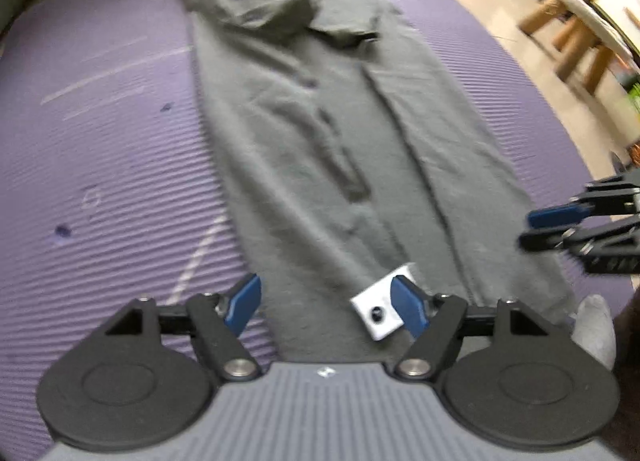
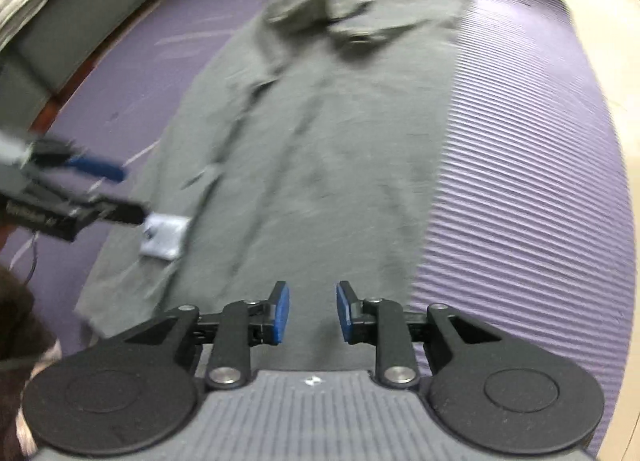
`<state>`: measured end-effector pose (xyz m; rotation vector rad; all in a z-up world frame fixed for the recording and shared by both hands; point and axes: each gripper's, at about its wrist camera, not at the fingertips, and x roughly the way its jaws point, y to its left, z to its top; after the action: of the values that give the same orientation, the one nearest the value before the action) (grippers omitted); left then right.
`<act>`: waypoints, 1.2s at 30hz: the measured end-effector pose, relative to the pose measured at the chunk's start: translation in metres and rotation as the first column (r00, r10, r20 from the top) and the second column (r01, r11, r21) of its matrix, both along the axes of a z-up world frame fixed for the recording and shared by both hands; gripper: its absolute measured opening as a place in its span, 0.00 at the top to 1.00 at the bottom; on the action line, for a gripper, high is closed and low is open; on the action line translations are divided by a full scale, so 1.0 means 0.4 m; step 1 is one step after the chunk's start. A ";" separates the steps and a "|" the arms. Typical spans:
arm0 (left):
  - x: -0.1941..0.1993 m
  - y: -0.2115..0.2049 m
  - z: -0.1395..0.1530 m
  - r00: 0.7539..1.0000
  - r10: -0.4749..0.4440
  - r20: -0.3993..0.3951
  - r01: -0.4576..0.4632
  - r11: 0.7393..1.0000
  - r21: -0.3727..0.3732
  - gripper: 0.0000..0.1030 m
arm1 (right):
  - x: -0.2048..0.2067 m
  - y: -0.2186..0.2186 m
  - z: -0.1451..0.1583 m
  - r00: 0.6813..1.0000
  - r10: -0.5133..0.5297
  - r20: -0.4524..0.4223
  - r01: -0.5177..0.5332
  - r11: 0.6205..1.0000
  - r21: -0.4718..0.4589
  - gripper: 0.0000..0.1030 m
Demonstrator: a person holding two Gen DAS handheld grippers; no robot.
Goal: Fold clothes
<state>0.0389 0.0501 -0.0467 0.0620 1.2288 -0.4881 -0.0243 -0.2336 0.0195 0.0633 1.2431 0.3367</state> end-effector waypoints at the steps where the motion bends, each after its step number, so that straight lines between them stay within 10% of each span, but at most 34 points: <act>1: 0.005 0.012 -0.008 0.999 0.018 -0.028 -0.018 1.000 -0.007 0.29 | 0.003 -0.024 -0.002 0.999 -0.036 -0.009 0.036 0.999 -0.002 0.74; 20: -0.053 0.079 -0.070 0.934 0.032 -0.356 -0.072 0.992 -0.100 0.51 | -0.077 -0.094 -0.057 0.959 -0.111 -0.261 0.131 0.990 0.059 0.68; 23: -0.055 0.094 -0.085 0.903 0.048 -0.427 -0.098 0.990 -0.097 0.71 | -0.083 -0.096 -0.060 0.950 -0.119 -0.288 0.142 0.988 0.061 0.68; 28: -0.059 0.082 -0.096 0.899 0.062 -0.434 -0.104 0.992 -0.075 0.93 | -0.094 -0.119 -0.068 0.937 -0.155 -0.313 0.186 0.980 0.071 0.82; 36: -0.067 0.061 -0.070 0.918 0.038 -0.394 -0.065 0.996 -0.055 0.96 | -0.096 -0.124 -0.049 0.944 -0.140 -0.300 0.167 0.984 0.068 0.95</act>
<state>0.0123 0.0747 -0.0747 -0.1331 1.6026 -0.5102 -0.0626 -0.2834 -0.0001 0.2988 1.5074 0.2543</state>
